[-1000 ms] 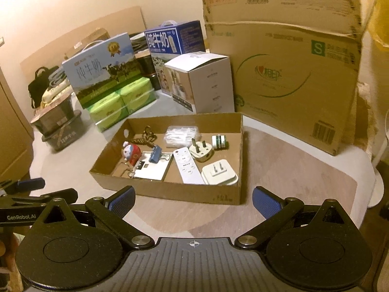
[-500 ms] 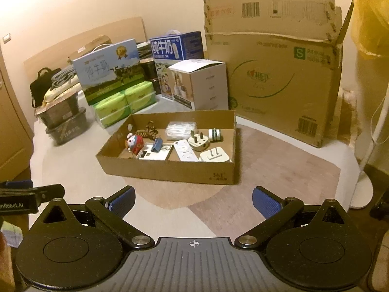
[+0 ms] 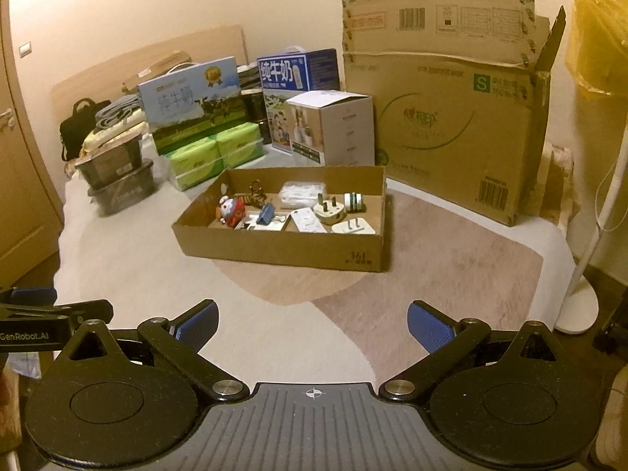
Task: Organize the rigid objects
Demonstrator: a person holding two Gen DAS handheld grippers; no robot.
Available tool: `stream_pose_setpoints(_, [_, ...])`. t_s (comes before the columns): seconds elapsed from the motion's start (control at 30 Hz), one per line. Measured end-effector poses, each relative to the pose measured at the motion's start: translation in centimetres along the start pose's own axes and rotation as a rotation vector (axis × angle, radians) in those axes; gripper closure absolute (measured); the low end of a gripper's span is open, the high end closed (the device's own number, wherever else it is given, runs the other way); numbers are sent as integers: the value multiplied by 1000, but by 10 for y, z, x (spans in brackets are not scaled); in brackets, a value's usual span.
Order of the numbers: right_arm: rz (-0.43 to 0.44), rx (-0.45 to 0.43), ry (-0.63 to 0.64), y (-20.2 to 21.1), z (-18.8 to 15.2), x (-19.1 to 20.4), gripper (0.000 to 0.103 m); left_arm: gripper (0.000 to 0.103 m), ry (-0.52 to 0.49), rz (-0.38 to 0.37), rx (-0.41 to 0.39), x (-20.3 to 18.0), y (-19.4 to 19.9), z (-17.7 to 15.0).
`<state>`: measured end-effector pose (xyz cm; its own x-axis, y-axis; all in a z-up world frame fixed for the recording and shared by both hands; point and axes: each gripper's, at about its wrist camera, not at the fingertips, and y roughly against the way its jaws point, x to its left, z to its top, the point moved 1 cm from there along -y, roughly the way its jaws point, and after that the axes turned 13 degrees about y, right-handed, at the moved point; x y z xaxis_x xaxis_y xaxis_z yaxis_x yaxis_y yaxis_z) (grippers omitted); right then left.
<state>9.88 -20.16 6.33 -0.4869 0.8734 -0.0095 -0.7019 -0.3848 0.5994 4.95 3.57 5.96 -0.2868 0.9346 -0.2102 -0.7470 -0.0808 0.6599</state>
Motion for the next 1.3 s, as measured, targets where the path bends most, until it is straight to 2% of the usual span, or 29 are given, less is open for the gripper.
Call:
stream_pose_setpoints(0.8, [-46, -13, 11, 24, -50, 25, 1, 2, -16, -4, 26, 1, 19, -42])
stream_pose_setpoints(1.3, [-50, 9, 5, 22, -53, 23, 1, 2, -19, -12, 28, -3, 20, -44])
